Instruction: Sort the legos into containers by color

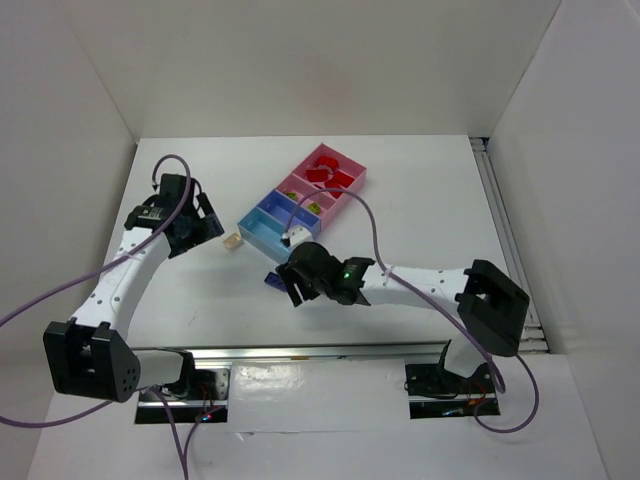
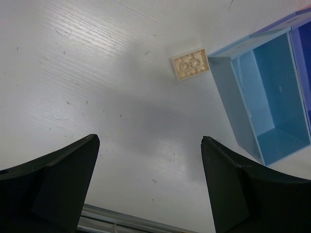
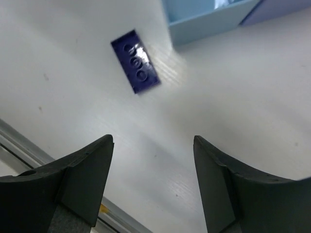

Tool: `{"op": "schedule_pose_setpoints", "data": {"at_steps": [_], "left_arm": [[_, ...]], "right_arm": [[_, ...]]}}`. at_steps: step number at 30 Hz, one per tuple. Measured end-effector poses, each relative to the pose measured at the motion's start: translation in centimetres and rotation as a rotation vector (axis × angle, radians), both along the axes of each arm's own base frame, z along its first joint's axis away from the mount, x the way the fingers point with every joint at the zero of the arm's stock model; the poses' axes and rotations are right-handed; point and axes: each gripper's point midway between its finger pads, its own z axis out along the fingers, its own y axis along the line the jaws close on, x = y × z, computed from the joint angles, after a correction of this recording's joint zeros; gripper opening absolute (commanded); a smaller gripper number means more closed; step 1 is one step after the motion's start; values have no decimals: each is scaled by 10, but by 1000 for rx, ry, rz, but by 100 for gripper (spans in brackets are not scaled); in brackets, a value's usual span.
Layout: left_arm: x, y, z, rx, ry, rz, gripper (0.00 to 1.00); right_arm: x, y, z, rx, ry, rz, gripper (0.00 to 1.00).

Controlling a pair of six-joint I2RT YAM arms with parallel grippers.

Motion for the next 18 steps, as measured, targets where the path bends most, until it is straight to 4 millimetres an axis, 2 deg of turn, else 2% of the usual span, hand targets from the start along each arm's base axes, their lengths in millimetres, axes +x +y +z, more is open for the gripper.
{"op": "schedule_pose_setpoints", "data": {"at_steps": [4,10,13,18], "left_arm": [[0,9,4,-4,-15,27,97],[-1,10,4,-16,-12,29,97],[-1,8,4,-21,-10,25,95],[-2,9,4,-17,-11,23,95]], "right_arm": [[-19,9,-29,-53,13,105,78],[-11,24,-62,-116,-10,167,82],[-7,27,-85,-166,-13,186,82],[10,44,-82,-154,-88,194,82]]}}
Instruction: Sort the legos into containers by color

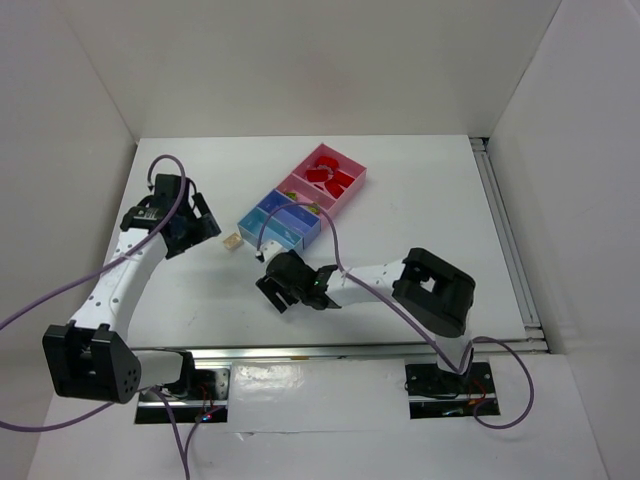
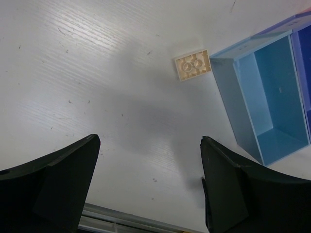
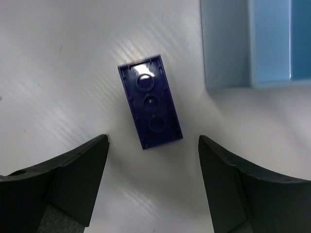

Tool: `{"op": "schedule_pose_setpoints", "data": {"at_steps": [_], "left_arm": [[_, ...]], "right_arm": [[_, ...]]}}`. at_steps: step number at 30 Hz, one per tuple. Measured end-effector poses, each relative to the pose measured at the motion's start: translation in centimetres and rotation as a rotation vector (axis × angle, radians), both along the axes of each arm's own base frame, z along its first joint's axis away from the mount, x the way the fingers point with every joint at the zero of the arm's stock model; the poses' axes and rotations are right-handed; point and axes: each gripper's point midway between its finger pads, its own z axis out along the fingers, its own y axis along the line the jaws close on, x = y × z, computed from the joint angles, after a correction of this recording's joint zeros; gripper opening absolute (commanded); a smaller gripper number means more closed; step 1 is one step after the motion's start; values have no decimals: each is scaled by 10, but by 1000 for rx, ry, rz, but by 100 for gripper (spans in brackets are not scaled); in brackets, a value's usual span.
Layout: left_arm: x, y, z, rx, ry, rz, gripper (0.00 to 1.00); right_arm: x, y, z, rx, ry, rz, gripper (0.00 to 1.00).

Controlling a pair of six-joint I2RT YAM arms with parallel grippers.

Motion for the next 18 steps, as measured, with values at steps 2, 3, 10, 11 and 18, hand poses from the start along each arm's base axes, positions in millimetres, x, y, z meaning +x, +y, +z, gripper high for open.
{"op": "schedule_pose_setpoints", "data": {"at_steps": [2,3,10,11,18], "left_arm": [[0,0,1,2,-2,-1,95],[0,1,1,4,-4,-3,95],[-1,1,2,13,-5,-13,95],[-1,1,2,13,-5,-13,95],[-1,2,4,16,-10,-14,95]], "right_arm": [[5,6,1,3,-21,4,78],[8,9,1,6,-29,7,75],[14,17,2,12,-54,32,57],[15,17,2,12,-54,33,53],[10,20,0,19,-33,64,34]]}}
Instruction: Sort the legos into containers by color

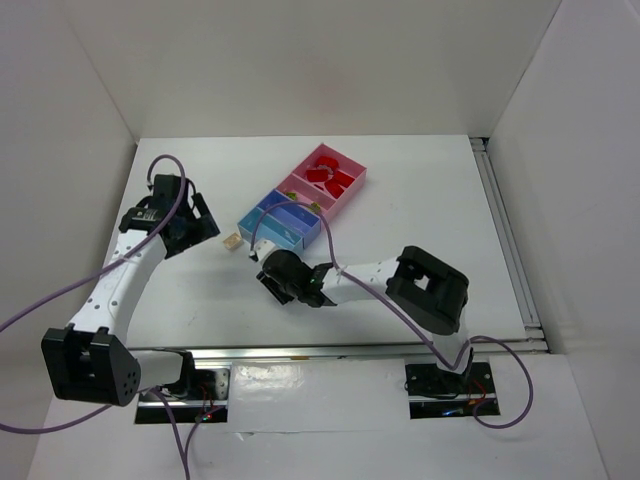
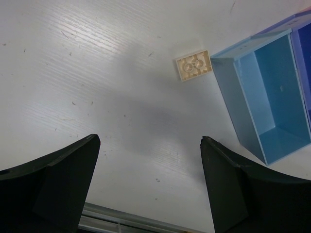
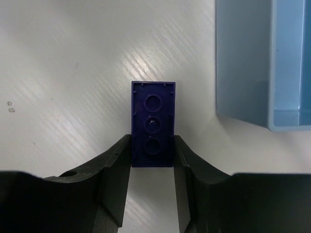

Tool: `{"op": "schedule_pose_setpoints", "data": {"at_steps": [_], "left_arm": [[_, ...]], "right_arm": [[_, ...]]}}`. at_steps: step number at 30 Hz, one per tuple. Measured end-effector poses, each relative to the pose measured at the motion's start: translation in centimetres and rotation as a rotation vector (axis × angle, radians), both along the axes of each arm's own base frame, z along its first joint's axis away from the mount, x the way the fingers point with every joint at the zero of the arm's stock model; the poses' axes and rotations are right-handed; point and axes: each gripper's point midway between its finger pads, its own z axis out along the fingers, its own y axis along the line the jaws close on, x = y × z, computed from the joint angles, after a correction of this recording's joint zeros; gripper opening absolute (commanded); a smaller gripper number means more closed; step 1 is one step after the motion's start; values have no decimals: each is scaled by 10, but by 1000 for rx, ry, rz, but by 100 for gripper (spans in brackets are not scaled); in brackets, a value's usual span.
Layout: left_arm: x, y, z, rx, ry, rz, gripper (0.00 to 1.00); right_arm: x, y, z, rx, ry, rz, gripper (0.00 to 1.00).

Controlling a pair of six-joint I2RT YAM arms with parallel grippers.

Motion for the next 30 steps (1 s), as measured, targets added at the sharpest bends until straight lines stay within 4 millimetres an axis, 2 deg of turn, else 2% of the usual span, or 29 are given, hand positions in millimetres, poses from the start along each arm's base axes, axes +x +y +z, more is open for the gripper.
{"op": "schedule_pose_setpoints", "data": {"at_steps": [4,6,9,11,13,15,17,20,23,26,30], "left_arm": [[-3,1,-1,4,11,2,95],[-4,1,-1,5,12,3,95],[-4,0,1,-2,6,-2,95],[-4,-3,2,-17,2,-11,97],[-2,-7,2,-36,-5,-22,97],[0,-14,-1,-69,-6,-35,97],[3,-21,-8,-109,-2,-36,97],[7,-30,-26,-162,51,-31,95],[17,-35,-51,-215,115,-13,95],[24,-36,-72,-267,171,19,97],[31,-37,-92,-322,226,59,98]], "right_arm": [[-11,-4,10,-12,13,11,33],[-17,-6,30,0,-3,3,33],[-18,-9,73,55,-47,-20,34],[-9,-10,103,102,-88,-57,34],[9,-10,130,141,-134,-109,34],[32,-11,150,163,-172,-165,36],[56,-14,159,169,-200,-217,36],[94,-20,160,153,-221,-292,36],[123,-29,146,115,-223,-344,38],[143,-42,127,69,-212,-380,38],[153,-50,103,25,-188,-395,39]]}}
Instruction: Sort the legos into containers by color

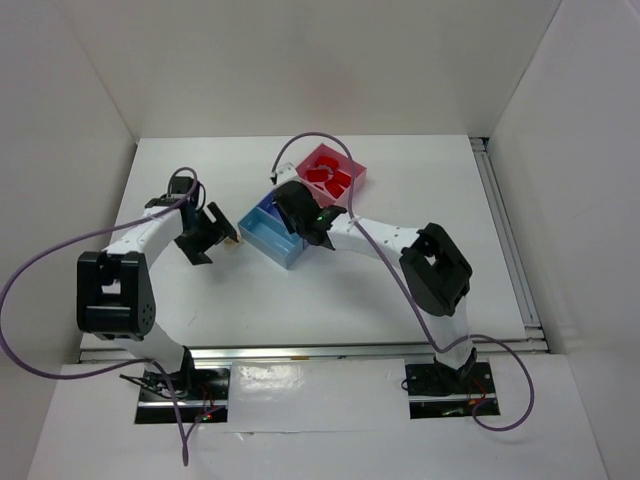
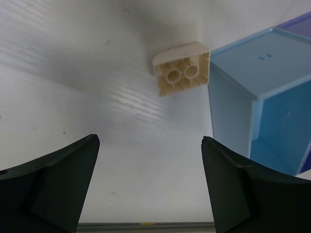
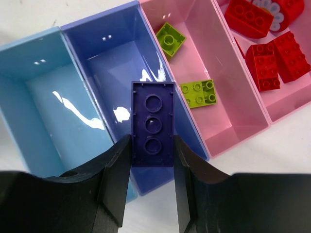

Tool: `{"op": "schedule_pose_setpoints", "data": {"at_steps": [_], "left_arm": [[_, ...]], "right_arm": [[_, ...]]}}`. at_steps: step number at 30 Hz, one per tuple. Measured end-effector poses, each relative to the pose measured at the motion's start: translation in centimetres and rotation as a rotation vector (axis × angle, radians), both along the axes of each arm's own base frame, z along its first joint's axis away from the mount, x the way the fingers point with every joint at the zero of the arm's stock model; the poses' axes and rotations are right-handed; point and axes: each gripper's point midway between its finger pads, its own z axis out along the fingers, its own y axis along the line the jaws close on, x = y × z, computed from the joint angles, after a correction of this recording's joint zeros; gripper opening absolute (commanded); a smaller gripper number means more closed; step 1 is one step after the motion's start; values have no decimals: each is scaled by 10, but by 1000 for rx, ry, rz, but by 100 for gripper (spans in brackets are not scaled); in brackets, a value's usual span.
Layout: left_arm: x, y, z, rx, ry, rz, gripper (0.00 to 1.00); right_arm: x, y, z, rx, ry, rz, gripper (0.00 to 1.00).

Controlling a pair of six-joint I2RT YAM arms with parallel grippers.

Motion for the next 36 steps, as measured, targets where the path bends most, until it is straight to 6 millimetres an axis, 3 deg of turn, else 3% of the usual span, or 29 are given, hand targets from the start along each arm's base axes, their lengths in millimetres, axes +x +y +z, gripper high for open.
{"op": "schedule_pose_setpoints", "data": {"at_steps": [3,4,5,6,10,19,26,29,32,36], "left_arm": [[8,-2,-10,-21,20,15,99],[9,-3,-13,-26,28,15,99],[11,-4,-15,-30,33,18,99],[14,-4,-17,-35,38,27,99],[21,-4,-17,-41,28,36,100],[42,13,-21,-37,11,69,97],[49,14,-27,-16,-8,-26,98],[56,13,-26,-20,-43,-29,93],[59,14,-25,-12,-69,-24,92],[63,21,-11,54,-118,-19,100]], "right_arm": [[4,-2,-11,-13,16,-2,42],[6,-3,-13,-14,19,-5,47],[7,-4,-14,-15,21,-8,60],[8,-6,-15,-12,24,-10,66],[11,-3,-11,10,28,-6,75],[8,-10,1,21,15,-18,75],[-4,-26,54,105,-48,-44,75],[-6,-28,69,134,-66,-49,74],[-8,-29,67,132,-56,-53,74],[-14,-35,48,103,-20,-60,74]]}}
